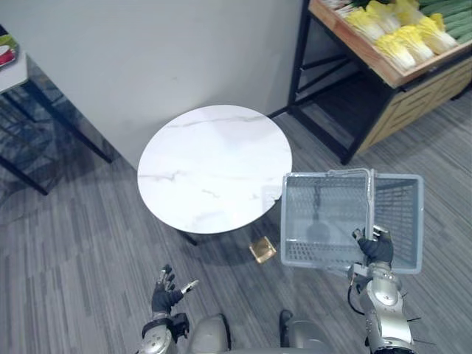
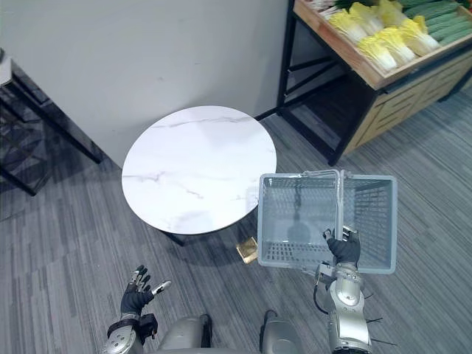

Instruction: Pick vegetable in the basket

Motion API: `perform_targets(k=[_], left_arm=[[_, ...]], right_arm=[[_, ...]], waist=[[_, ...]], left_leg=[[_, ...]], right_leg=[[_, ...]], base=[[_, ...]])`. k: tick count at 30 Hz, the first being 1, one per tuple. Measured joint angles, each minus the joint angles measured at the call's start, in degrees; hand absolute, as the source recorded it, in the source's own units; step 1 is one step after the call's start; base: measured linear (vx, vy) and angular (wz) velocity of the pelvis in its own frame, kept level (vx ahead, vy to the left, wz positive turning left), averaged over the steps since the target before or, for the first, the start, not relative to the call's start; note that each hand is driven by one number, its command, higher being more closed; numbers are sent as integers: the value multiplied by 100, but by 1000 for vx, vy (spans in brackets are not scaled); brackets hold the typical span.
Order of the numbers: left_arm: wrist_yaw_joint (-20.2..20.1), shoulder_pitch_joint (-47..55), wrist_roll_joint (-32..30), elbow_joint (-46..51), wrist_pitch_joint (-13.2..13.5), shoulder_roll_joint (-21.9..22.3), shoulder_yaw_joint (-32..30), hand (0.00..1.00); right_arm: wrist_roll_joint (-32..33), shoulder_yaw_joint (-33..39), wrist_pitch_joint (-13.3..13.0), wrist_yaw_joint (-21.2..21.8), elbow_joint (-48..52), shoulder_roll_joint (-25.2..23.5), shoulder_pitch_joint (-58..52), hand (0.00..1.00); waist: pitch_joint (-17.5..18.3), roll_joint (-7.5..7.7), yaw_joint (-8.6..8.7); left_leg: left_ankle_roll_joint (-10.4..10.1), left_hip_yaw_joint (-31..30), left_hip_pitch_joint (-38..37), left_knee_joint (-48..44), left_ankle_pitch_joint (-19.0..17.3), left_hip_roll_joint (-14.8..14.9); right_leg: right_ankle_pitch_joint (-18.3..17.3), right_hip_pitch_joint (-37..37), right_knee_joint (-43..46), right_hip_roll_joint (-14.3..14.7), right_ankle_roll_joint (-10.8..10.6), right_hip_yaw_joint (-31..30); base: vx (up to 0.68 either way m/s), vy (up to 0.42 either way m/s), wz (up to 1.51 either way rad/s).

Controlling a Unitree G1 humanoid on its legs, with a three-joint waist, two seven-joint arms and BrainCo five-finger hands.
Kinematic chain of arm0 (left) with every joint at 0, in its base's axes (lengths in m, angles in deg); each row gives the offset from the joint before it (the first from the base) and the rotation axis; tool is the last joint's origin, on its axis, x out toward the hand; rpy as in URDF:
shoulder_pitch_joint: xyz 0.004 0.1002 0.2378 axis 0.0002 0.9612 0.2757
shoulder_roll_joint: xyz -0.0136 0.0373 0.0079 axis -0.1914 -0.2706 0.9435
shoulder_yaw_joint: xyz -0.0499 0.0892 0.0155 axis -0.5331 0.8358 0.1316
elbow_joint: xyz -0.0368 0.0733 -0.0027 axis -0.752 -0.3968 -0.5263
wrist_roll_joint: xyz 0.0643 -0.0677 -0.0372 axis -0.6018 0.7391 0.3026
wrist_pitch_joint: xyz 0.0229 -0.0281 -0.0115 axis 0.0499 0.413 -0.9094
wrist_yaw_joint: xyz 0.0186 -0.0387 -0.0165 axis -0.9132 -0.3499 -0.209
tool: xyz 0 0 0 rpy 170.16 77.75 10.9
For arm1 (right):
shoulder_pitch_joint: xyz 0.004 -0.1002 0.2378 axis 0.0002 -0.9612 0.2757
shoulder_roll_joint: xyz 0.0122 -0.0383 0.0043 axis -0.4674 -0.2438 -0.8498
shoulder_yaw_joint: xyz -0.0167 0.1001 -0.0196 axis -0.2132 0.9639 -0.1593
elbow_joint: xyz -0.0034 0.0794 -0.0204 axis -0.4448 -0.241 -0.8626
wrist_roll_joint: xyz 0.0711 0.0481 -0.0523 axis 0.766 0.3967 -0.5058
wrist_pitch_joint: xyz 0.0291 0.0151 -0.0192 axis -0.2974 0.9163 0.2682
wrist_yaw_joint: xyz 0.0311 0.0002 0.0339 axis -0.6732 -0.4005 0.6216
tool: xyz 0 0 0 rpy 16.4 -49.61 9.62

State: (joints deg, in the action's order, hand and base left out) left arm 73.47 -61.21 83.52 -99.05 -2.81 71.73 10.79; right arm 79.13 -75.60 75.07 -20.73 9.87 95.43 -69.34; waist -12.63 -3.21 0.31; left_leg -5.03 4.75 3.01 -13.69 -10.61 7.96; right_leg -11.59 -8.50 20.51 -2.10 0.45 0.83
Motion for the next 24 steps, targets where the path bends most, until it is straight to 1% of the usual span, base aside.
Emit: perform_targets(k=[1, 3, 5, 6, 7, 9, 10, 11, 12, 13, 14, 15, 16, 17, 18, 20, 21, 22, 23, 24], left_arm=[[57, -70, -6, -19, 3, -49, 87, 0], [66, -106, -7, -40, 3, -70, 104, 0], [80, -130, -18, -38, 5, -108, 101, 0], [91, -139, -18, -34, 5, -120, 92, 0], [150, -146, -19, -27, 4, -122, 56, 0], [179, -147, -21, 3, 4, -120, 52, 0], [181, -154, -26, 66, 5, -122, 45, 0], [181, -152, -28, 85, 6, -129, 40, 0], [182, -164, -32, 154, 10, -132, -3, 0], [181, -171, -33, 198, 11, -145, -20, 0], [179, -361, -46, 241, 5, -213, -90, 0], [180, -423, -74, 243, 6, -258, -89, 0], [181, -446, -75, 243, 7, -302, -90, 0], [172, -556, -78, 246, 7, -354, -78, 0], [171, -655, -89, 253, 7, -353, -78, 0], [172, -740, -137, 245, 5, -305, -70, 0], [160, -789, -164, 242, 5, -282, 13, 0], [155, -807, -209, 242, 5, -280, 122, 0], [154, -806, -240, 240, 4, -274, 153, 0], [154, -798, -256, 230, 1, -273, 176, 0]], right_arm=[[15, 107, -3, -62, 5, -34, -41, 100], [57, 270, -3, -78, 5, -41, -132, 100], [70, 435, -2, -107, 4, -60, -276, 100], [71, 453, -1, -115, 4, -73, -281, 100], [72, 455, -1, -116, 4, -110, -280, 100], [73, 449, 0, -110, 1, -158, -267, 100], [72, 445, 0, -101, -14, -188, -172, 100], [72, 443, -1, -91, -31, -188, -128, 100], [67, 428, -1, -84, -86, -182, 15, 100], [61, 409, -4, -84, -139, -186, 115, 100], [23, 156, -2, -110, -343, -52, 482, 100], [-59, 4, -3, -109, -343, -35, 492, 100], [-76, -54, -3, -102, -343, -22, 498, 100], [-144, -116, -2, -69, -345, -6, 530, 100], [-188, -185, 1, -62, -346, 33, 558, 100], [-218, -232, 19, -44, -346, 56, 548, 100], [-219, -233, 29, -27, -346, 54, 533, 100], [-218, -232, 32, -19, -346, 54, 517, 100], [-216, -231, 34, -19, -346, 54, 503, 100], [-213, -239, 36, -21, -346, 49, 485, 100]], waist=[[-1, 53, 42], [20, 97, 41], [26, 105, 56], [26, 105, 55], [25, 106, 57], [24, 104, 61], [21, 105, 66], [19, 108, 64], [12, 120, 64], [0, 145, 60], [-94, 207, 59], [-92, 209, 61], [-91, 211, 75], [-85, 197, 173], [-79, 179, 222], [-84, 161, 221], [-82, 159, 239], [-81, 158, 297], [-81, 157, 325], [-85, 151, 349]], left_leg=[[21, 6, 26, 36, 34, -62], [69, 41, 34, 12, 26, -130], [114, 157, -7, -32, 5, -184], [119, 223, -17, -41, 3, -184], [126, 369, -52, -66, -2, -183], [179, 637, -127, -141, -41, -176], [215, 912, -188, -227, -168, -88], [239, 1025, -191, -282, -236, -54], [246, 1308, -206, -334, -405, 48], [245, 1508, -228, -326, -467, 132], [206, 2849, -653, -209, -584, 326], [156, 3262, -858, -113, -613, 352], [147, 3351, -904, -105, -613, 361], [94, 3413, -926, -39, -581, 372], [5, 3466, -960, 20, -526, 370], [-51, 3467, -1087, 47, -476, 414], [-98, 3436, -1162, -112, -441, 500], [-92, 3332, -1134, -579, -438, 639], [-54, 3239, -1072, -962, -415, 756], [181, 3057, -921, -1627, -274, 963]], right_leg=[[108, 18, -118, -41, -98, -16], [235, 83, -284, -95, -216, -70], [369, 147, -437, -114, -336, -170], [422, 144, -471, -108, -364, -271], [521, 128, -548, -92, -438, -412], [696, 127, -678, -19, -487, -722], [846, 100, -823, 108, -495, -1059], [916, 50, -883, 158, -521, -1198], [1088, -120, -990, 273, -522, -1324], [1147, -194, -1086, 275, -404, -1158], [963, -425, -827, -478, 107, 1541], [949, -453, -651, -717, 139, 2293], [966, -481, -650, -700, 111, 2340], [1011, -565, -646, -570, 45, 2186], [1003, -721, -558, -456, 51, 2017], [937, -846, -348, -382, 106, 1881], [792, -881, -161, -327, 140, 1870], [610, -818, -59, -273, 166, 1828], [522, -750, -52, -223, 192, 1789], [451, -615, -55, -134, 242, 1736]], base=[[-73, 107, 1], [-39, 151, -10], [15, 122, -20], [32, 112, -55], [22, 116, -73], [5, 100, -100], [-16, 69, -115], [-51, 105, -165], [-54, 63, -139], [-112, 73, -329], [-50, 18, -338], [-23, -21, -326], [118, -112, -143], [156, -148, -101], [221, -177, -110], [207, -135, -92], [247, -157, -79], [255, -159, -69], [275, -179, -54], [292, -172, -60]])
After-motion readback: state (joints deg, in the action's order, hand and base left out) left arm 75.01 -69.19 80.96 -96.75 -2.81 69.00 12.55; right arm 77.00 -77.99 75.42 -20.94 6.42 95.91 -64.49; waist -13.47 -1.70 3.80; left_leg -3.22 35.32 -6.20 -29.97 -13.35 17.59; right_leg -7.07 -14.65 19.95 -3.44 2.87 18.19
